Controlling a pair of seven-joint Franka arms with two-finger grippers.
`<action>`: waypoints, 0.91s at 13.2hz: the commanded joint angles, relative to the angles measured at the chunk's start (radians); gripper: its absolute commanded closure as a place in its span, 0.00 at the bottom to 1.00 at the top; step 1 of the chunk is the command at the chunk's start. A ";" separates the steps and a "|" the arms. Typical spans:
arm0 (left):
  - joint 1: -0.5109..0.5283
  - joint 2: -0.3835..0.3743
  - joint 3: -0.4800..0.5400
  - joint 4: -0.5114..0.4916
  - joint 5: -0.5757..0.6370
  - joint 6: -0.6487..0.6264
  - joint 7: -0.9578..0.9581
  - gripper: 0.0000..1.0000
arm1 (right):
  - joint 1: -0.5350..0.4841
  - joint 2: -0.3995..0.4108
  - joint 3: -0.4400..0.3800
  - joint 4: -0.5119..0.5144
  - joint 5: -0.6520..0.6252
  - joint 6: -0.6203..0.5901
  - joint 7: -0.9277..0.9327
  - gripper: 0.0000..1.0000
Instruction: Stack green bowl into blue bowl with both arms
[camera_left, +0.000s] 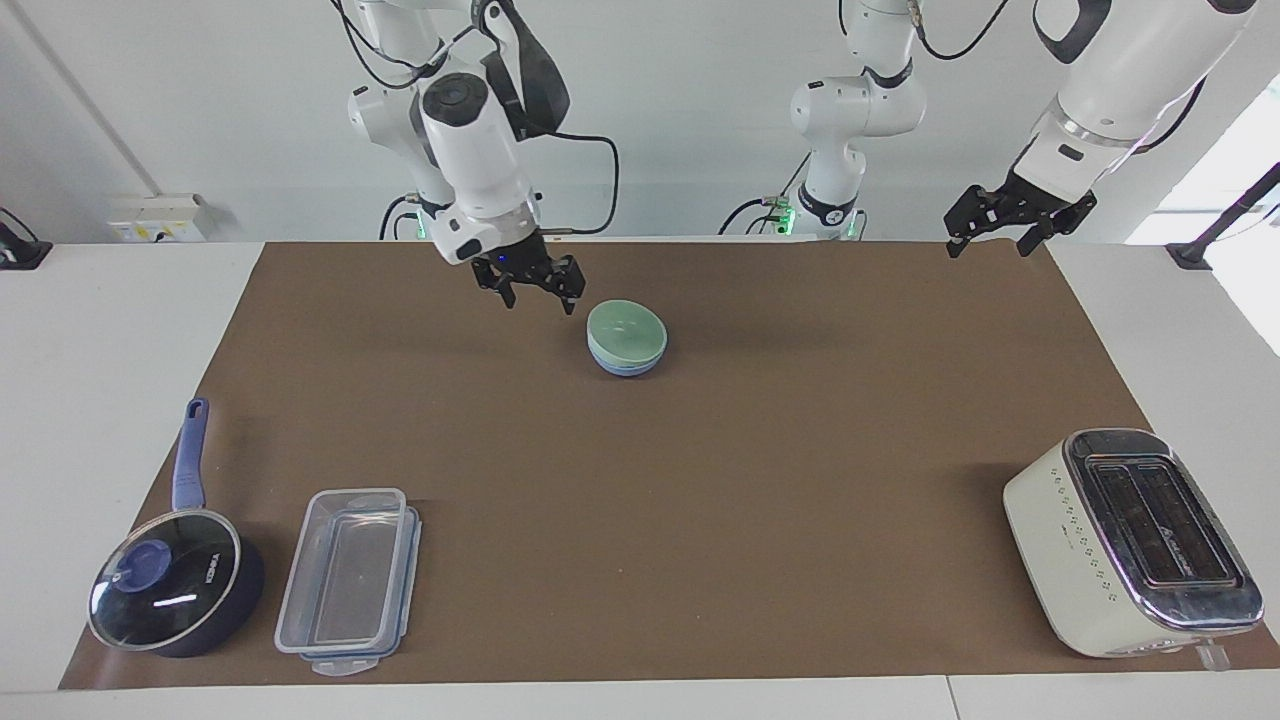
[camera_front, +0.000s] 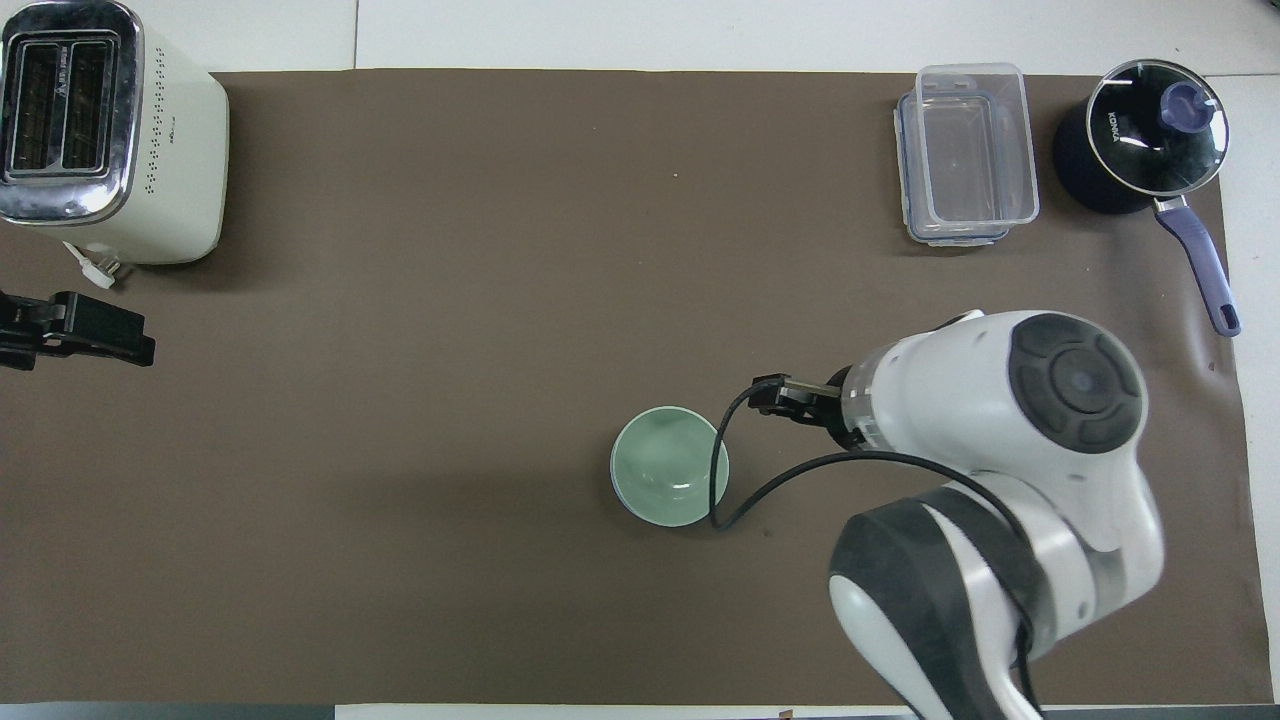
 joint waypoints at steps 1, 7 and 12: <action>0.015 0.001 -0.012 0.009 0.021 0.005 0.006 0.00 | -0.131 -0.017 0.006 0.065 -0.002 -0.084 -0.121 0.00; 0.012 -0.005 -0.012 -0.002 0.021 0.001 -0.003 0.00 | -0.277 0.005 0.007 0.204 -0.152 -0.150 -0.163 0.00; 0.016 -0.007 -0.006 -0.002 0.021 -0.001 -0.001 0.00 | -0.329 0.060 0.004 0.339 -0.152 -0.253 -0.250 0.00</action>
